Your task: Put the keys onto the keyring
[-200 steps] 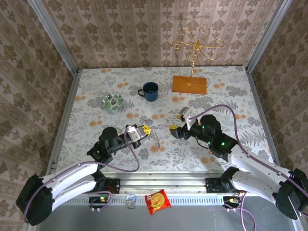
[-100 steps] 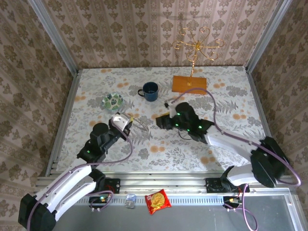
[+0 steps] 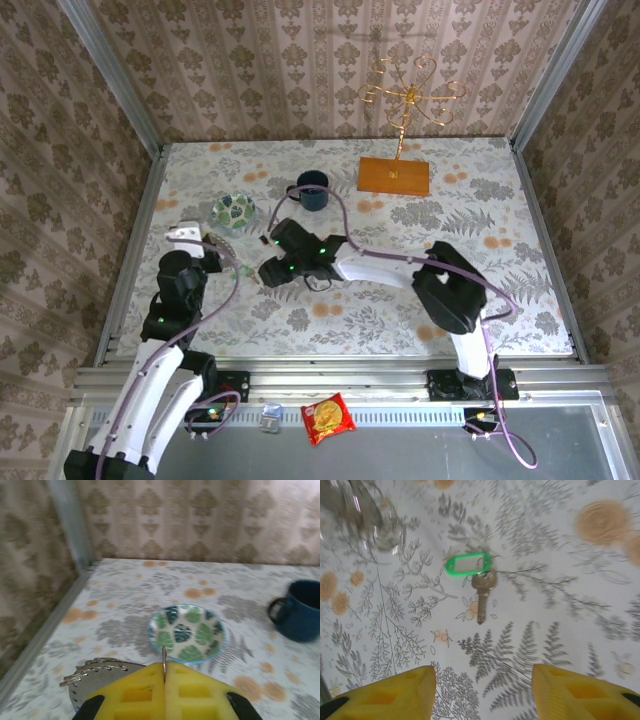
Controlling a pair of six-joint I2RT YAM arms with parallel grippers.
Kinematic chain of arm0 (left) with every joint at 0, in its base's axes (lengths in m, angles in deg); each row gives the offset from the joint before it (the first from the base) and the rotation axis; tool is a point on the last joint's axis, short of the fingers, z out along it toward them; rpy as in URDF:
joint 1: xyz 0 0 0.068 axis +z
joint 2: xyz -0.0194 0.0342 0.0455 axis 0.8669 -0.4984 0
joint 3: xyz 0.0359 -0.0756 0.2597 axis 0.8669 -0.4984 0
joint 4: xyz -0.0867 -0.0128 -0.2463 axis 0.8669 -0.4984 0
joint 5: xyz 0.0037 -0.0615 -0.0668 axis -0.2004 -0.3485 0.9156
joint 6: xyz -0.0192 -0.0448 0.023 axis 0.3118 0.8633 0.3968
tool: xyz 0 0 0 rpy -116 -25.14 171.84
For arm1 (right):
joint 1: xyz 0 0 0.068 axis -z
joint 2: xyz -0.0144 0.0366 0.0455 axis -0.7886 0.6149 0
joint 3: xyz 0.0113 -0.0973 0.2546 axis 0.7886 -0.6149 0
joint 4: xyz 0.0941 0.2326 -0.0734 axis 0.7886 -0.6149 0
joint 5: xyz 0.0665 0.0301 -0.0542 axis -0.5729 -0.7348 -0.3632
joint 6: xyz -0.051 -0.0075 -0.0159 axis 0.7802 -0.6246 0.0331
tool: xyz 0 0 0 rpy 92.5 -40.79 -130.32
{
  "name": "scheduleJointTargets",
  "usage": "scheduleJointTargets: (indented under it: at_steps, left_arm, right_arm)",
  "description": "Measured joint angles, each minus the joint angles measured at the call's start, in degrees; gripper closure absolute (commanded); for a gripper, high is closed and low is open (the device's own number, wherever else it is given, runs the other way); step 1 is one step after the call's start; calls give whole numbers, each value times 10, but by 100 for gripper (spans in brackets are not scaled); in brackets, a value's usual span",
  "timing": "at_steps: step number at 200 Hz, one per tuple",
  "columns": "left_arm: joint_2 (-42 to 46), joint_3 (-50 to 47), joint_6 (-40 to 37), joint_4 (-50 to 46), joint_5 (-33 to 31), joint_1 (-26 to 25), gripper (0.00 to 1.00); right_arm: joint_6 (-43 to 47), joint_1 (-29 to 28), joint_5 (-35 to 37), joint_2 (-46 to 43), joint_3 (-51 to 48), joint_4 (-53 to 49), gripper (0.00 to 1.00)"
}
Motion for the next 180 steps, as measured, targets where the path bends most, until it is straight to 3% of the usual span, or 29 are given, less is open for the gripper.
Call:
scheduleJointTargets:
  at_steps: [67,149,180]
  left_arm:
    - [37,-20,47,-27,-48,42,100]
    - [41,-20,50,-43,-47,45,100]
    - [42,-20,50,-45,-44,45,100]
  right_arm:
    - [10,-26,49,154,186,-59,45]
    - [25,-24,90,247,304,-98,71]
    - [28,-24,103,266,327,-105,75]
